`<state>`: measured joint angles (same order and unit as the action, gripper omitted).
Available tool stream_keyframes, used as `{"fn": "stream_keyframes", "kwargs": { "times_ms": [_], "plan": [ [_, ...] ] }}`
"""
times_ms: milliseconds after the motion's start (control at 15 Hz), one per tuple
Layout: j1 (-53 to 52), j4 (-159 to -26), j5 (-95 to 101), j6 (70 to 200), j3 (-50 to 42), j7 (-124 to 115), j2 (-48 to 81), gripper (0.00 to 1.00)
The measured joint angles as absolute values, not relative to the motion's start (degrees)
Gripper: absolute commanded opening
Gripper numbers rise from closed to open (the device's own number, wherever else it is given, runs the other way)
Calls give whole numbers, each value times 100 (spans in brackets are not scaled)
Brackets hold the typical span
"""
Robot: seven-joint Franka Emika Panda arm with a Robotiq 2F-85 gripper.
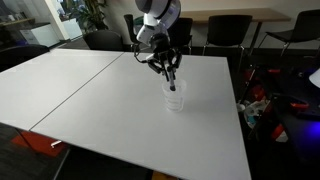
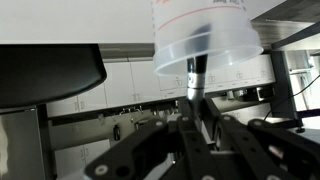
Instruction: Put the marker in the mug
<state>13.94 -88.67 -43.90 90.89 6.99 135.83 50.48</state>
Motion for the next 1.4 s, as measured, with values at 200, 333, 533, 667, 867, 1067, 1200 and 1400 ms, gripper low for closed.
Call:
{"fn": "stream_keyframes", "kwargs": {
  "times_ms": [200,333,533,667,867,1067,1200,1400],
  "plan": [
    [1385,-8826,-4371,9095,679,13583,5086,60],
    [1374,-8811,-4368,9095,679,13583,5086,73],
    [1350,-8787,-4368,9095,680,13583,5076,97],
    [1331,-8786,-4368,9091,684,13583,5042,100],
    [1284,-8841,-4368,9087,698,13583,4869,100],
    [1216,-9063,-4366,9082,702,13583,4466,100],
    [1161,-9309,-4366,9099,691,13582,4096,100],
    [1080,-9816,-4576,9430,645,13416,3430,100]
  ]
}}
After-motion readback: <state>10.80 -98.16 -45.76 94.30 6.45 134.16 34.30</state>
